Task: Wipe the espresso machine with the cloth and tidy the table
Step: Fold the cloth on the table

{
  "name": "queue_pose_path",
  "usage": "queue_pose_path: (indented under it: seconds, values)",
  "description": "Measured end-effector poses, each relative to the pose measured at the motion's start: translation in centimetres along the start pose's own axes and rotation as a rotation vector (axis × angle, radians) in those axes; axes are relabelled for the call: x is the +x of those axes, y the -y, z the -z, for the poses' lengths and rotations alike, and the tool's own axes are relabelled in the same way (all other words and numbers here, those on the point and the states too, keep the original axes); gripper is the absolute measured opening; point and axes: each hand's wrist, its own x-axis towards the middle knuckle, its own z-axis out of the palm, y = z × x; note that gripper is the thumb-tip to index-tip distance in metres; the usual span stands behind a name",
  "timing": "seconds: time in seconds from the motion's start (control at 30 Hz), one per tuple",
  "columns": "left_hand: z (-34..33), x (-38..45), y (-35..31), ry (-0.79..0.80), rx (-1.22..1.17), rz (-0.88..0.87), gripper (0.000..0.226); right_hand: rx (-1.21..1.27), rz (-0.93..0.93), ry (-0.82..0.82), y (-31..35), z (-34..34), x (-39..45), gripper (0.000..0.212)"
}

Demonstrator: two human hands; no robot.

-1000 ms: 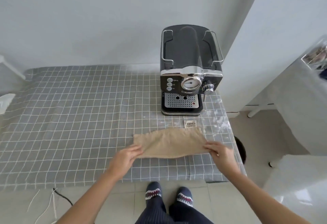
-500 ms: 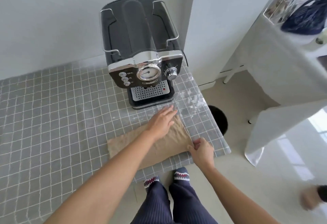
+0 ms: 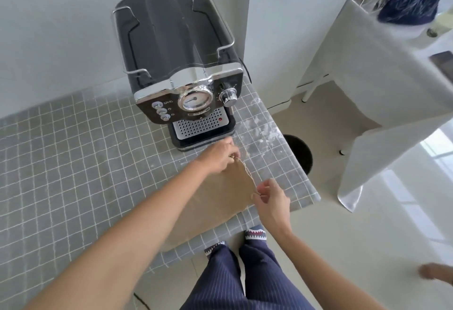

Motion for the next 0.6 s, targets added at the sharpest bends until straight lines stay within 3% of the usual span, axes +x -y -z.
queue_pose_path:
  seconds: [0.1, 0.33, 0.53, 0.6]
  values:
    - [3.3, -3.7, 2.4, -0.040, -0.112, -0.002, 0.012, 0.012, 0.141, 0.109, 2.0, -1.5, -2.2, 0.017]
    - [5.5, -15.6, 9.4, -0.051, -0.100, 0.155, 0.015, -0.087, 0.466, 0.433, 4.4, -9.1, -7.2, 0.017]
    - [2.4, -20.9, 13.2, -0.049, -0.099, 0.332, 0.021, -0.332, 0.665, 0.623, 3.5, -14.5, -9.1, 0.028]
    - [1.2, -20.4, 12.6, -0.110, -0.116, 0.331, 0.025, -0.514, 0.702, 0.736, 3.2, -14.7, -9.2, 0.037]
